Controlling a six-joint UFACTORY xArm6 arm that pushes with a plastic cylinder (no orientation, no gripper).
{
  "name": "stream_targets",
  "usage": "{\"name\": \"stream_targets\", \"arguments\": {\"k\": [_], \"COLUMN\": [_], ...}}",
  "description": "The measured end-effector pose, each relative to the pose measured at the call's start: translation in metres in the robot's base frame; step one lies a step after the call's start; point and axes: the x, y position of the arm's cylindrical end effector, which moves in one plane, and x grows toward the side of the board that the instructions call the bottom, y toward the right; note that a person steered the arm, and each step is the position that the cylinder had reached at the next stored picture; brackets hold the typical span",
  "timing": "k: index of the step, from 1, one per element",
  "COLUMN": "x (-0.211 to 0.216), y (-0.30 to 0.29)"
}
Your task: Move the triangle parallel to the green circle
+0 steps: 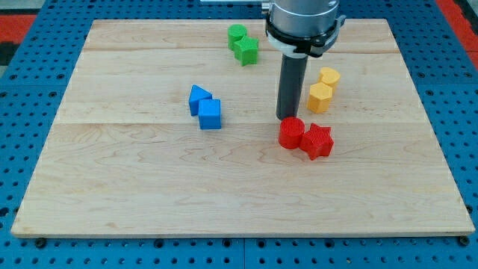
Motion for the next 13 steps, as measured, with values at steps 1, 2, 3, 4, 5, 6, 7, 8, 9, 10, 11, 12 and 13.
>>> {"name": "stream_targets", "arguments": {"k": [1, 2, 3, 4, 5, 6, 7, 8, 9, 10, 11, 12, 13], "x": [-0.001, -0.004, -0.004, -0.005, -0.008, -0.029, -0.042, -0.040, -0.038, -0.031, -0.009, -0.016, -0.040], "y": [0.009, 0.009, 0.009, -0.024, -0.070, -0.115, -0.164, -0.171, -0.211, -0.233, -0.234, -0.254, -0.305]}}
